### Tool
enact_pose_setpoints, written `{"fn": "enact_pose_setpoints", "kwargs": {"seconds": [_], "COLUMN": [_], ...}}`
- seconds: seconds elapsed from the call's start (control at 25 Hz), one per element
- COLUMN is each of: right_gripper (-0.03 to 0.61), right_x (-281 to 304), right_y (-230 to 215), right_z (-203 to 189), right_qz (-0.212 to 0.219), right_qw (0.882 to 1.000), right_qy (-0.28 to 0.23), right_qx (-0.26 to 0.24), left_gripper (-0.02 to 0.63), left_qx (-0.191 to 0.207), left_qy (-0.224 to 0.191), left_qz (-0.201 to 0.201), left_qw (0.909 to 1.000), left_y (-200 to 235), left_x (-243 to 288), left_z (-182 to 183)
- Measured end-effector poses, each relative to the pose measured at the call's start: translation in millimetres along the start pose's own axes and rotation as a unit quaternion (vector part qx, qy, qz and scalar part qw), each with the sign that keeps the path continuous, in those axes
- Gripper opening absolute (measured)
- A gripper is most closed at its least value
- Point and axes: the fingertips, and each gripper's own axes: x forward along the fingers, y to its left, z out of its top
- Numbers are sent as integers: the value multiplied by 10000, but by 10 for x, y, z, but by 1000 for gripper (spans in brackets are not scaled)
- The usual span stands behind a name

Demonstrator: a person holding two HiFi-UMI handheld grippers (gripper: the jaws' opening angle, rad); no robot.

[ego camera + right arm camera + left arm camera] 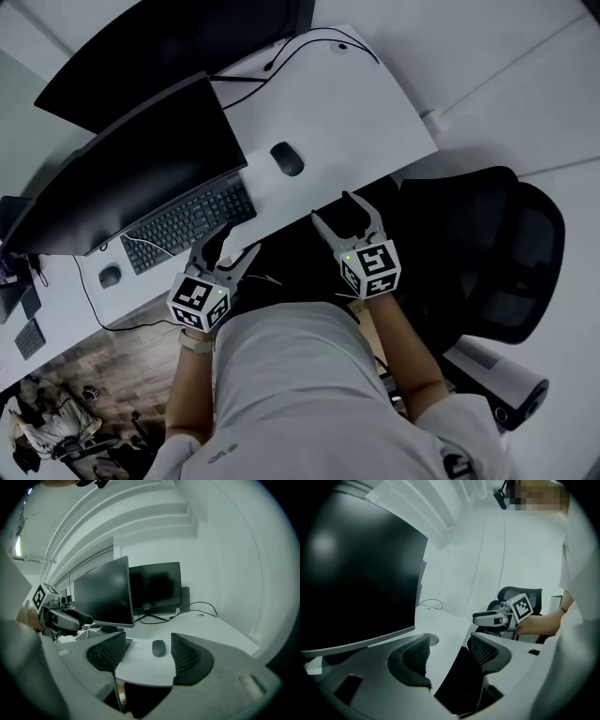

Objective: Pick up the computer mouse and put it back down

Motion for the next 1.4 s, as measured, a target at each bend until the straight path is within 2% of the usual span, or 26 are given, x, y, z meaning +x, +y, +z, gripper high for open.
{"fn": "enact_pose_setpoints", "kwargs": {"seconds": [0.52, 1.0, 1.4], "right_gripper": [301, 301, 301], "right_x": [-480, -624, -604], "right_y": [173, 224, 143], "right_z": [95, 94, 66], "right_qz": [29, -120, -270], "right_qw": [9997, 9979, 9979], "right_qy": [-251, -615, -577], "right_qx": [-11, -161, -97], "left_gripper": [275, 275, 275], "left_qx": [184, 202, 225], "left_qy": [-217, -468, -389], "left_qz": [-282, -422, -454], "left_qw": [9992, 9978, 9980], "left_y": [-208, -240, -234], "left_x": [107, 92, 101], "left_z": [239, 413, 412]}}
